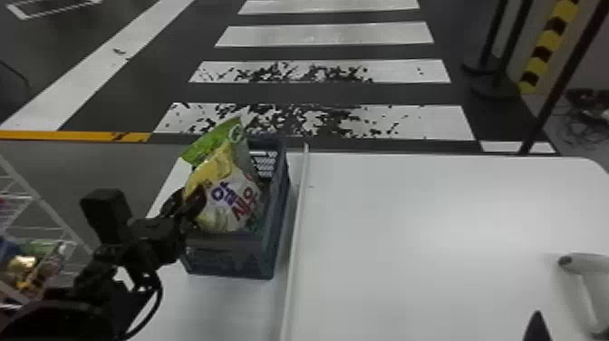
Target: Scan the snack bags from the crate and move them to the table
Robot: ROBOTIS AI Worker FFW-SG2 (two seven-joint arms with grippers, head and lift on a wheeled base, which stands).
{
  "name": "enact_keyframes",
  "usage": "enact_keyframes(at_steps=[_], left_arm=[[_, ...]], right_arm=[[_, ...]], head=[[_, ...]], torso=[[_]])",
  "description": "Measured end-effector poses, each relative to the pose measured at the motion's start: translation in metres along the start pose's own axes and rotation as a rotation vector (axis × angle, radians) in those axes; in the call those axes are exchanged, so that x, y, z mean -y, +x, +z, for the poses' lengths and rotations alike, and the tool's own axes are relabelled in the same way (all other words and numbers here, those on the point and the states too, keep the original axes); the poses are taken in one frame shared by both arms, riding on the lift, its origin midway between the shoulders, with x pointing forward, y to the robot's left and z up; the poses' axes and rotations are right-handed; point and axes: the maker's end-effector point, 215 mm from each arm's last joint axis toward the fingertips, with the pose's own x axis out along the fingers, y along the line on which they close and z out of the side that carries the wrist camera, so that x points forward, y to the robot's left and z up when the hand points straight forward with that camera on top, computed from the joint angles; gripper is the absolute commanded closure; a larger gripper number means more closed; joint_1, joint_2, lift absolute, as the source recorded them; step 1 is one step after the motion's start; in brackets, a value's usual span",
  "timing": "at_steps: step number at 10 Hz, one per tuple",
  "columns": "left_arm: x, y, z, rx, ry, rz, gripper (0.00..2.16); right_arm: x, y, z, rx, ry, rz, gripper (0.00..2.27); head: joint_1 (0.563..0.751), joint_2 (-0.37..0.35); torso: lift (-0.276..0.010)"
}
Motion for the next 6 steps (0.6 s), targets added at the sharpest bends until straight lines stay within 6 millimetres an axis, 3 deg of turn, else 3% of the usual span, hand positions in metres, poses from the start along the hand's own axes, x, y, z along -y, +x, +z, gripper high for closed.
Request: enact_keyframes(at_steps=[6], left_arm=[[0.009,-0.024,0.064,0.111,0.034,0.001,1.89]], right_arm=[[-0.010,0.000,0.001,0.001,0.002,0.012,0.11]], head=[[0.695,0.122]], torso=[[-0.095]])
